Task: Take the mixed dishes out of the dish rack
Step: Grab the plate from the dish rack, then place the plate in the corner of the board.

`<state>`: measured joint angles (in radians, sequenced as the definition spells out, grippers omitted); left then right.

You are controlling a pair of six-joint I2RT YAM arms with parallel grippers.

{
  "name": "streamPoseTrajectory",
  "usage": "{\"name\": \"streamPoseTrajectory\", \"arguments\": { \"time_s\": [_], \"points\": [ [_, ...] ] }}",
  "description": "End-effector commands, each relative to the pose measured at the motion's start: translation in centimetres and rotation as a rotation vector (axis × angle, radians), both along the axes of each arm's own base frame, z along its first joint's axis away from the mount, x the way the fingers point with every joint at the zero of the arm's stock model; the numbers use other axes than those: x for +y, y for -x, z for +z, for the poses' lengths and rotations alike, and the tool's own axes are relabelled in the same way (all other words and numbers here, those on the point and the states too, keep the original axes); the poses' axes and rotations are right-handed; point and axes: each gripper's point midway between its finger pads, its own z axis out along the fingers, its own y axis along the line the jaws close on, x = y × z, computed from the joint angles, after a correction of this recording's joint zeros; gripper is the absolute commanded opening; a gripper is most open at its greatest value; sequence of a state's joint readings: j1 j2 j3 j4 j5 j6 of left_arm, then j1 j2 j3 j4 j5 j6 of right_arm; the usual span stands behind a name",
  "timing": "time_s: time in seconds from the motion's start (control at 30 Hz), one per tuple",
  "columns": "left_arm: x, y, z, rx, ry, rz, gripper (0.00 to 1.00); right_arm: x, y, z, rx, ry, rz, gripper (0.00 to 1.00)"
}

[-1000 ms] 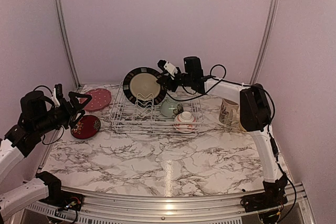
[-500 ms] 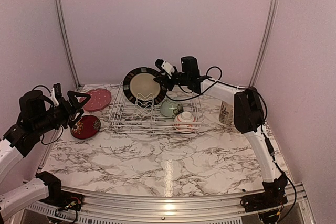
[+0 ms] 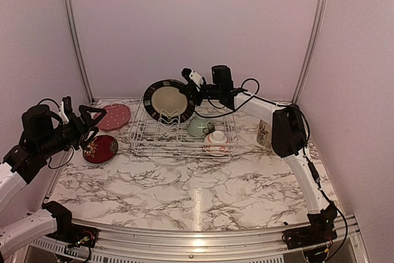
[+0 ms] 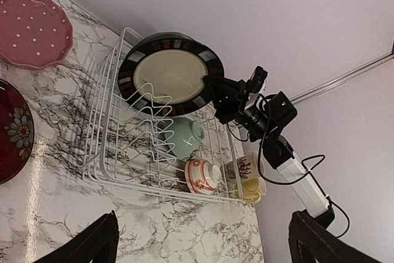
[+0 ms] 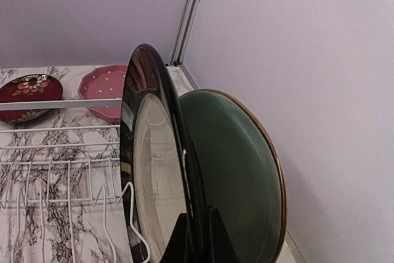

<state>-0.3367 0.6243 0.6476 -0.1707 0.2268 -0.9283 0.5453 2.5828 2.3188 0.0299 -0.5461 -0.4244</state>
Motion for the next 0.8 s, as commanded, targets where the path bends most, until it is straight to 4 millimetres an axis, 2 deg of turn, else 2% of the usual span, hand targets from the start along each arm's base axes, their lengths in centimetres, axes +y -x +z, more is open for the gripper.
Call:
{"name": "streamPoseTrajectory", "arguments": {
  "time_s": [0.0, 0.17, 0.4, 0.57, 0.77],
  "points": [
    [-0.2, 0.1, 0.9, -0.006, 0.001, -0.008, 0.99, 0.9, 0.9, 2.3, -0.031, -0.014, 0.034, 0.01],
    [-0.5, 0.0, 1.0, -0.007, 0.004, -0.011, 0.99, 0.5, 1.1, 4.9, -0.04, -0.045, 0.024, 0.0],
    [-0.9, 0.0, 0.9, -0.006, 0.008, -0.017, 0.99, -0.7, 2.1, 11.0, -0.053, -0.157, 0.031, 0.0],
    [-1.0, 0.2, 1.1, -0.01, 0.009, -0.02, 0.99, -1.4, 2.8, 14.7, -0.06, -0.228, 0.016, 0.0],
    [-1.2, 0.3, 1.2, -0.013, 0.011, -0.024, 0.99, -2.5, 3.0, 18.2, -0.067, -0.296, -0.034, 0.0]
  ]
}}
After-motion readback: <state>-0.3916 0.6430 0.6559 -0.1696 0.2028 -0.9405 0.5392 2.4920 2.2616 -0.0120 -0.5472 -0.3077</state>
